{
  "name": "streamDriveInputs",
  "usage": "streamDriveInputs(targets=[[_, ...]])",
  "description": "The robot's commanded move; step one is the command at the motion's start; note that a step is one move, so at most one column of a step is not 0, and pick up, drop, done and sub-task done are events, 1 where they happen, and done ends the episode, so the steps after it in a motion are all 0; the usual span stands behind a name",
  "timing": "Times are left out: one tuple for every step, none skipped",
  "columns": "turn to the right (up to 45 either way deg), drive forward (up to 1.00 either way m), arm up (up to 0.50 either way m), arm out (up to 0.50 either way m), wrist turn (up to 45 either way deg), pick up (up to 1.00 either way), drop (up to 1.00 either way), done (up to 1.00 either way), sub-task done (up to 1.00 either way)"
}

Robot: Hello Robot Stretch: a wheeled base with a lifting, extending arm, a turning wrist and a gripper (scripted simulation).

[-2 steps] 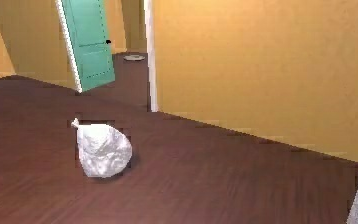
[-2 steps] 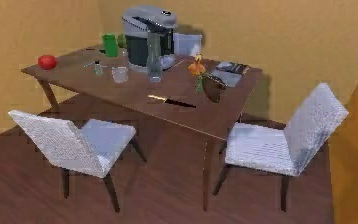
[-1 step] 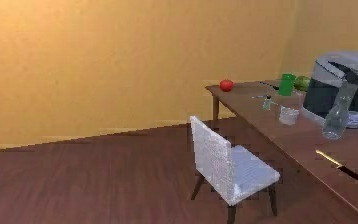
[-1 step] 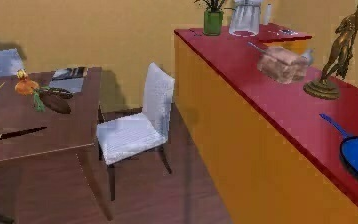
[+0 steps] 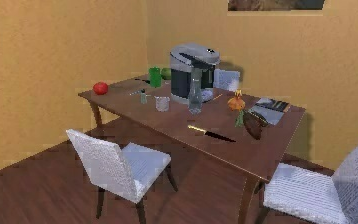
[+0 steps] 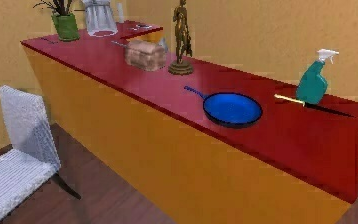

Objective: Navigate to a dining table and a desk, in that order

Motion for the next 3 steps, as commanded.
streamDriveInputs(targets=[[0.0,0.0,0.0,0.0,0.0,0.0,0.0,0.0,1.0],[-45.0,0.0,0.0,0.0,0.0,0.0,0.0,0.0,0.0],[-45.0,0.0,0.0,0.0,0.0,0.0,0.0,0.0,0.0]])
